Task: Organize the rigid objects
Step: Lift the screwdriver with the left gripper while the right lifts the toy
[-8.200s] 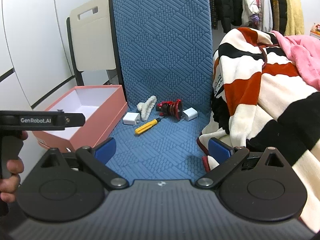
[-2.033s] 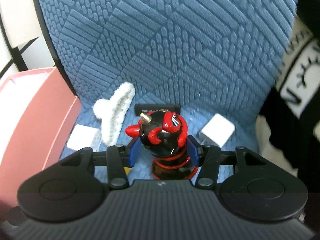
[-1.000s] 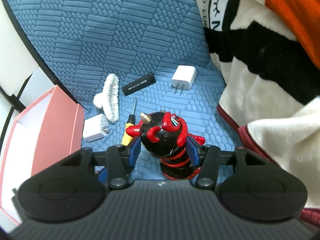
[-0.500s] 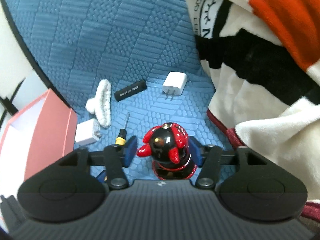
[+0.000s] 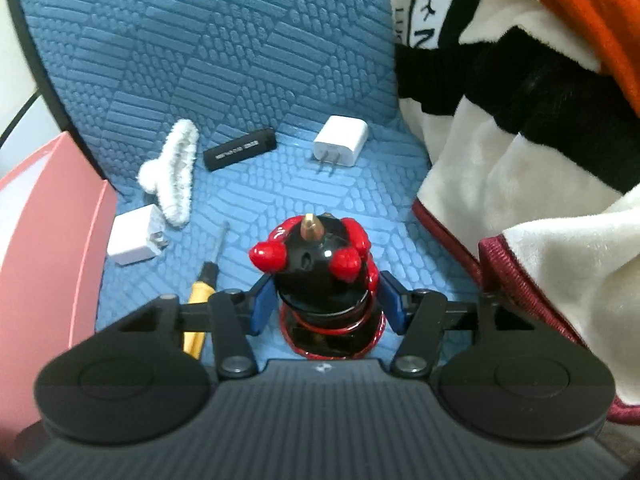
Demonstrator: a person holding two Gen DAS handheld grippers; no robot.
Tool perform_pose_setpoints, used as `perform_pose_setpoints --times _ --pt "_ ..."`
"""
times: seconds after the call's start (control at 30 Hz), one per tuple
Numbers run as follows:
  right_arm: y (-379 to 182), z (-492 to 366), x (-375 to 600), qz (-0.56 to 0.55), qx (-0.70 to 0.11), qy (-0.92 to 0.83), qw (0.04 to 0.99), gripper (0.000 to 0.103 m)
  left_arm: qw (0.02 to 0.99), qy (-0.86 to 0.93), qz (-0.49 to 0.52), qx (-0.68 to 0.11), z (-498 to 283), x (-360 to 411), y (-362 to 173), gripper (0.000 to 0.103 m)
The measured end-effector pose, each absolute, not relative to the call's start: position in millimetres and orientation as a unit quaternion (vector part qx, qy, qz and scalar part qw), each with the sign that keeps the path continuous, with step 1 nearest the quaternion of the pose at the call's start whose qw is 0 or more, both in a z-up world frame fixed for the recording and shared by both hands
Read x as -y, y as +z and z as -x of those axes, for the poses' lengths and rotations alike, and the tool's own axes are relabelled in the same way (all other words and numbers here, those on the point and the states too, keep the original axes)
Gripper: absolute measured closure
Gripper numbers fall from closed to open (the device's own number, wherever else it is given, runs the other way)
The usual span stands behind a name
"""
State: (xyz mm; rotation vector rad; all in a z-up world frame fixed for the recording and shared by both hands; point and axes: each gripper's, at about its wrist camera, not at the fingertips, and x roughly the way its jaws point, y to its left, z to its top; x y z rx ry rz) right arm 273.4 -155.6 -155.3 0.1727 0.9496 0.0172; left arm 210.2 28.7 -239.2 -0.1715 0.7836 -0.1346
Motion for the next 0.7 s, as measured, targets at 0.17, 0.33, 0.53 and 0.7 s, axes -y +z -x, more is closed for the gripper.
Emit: perform_pose_setpoints --times 0.17,0.33,0.53,0.7 --pt "-148.6 -259.2 151.6 -0.07 -0.448 0.014 0.891 0.045 0.912 -0.065 0.102 -0.391 -193.4 -34.1 -228.0 0.083" --pt "-142.4 -236.7 146.0 -0.064 -0.437 0.022 0.897 0.044 0.909 -0.061 0.108 -0.399 -170.4 -37.9 -221.4 0.083" --pt "-143.0 -196.9 129.4 -0.052 -0.429 0.033 0.901 0.044 0.903 -0.059 0.12 -0.408 -138.9 -40.5 -214.3 0.083" --pt "-145.3 -178.6 126.5 -0.06 -0.445 0.044 0.892 0.044 0.902 -0.055 0.123 -0.411 -116.7 -35.4 -210.2 0.083"
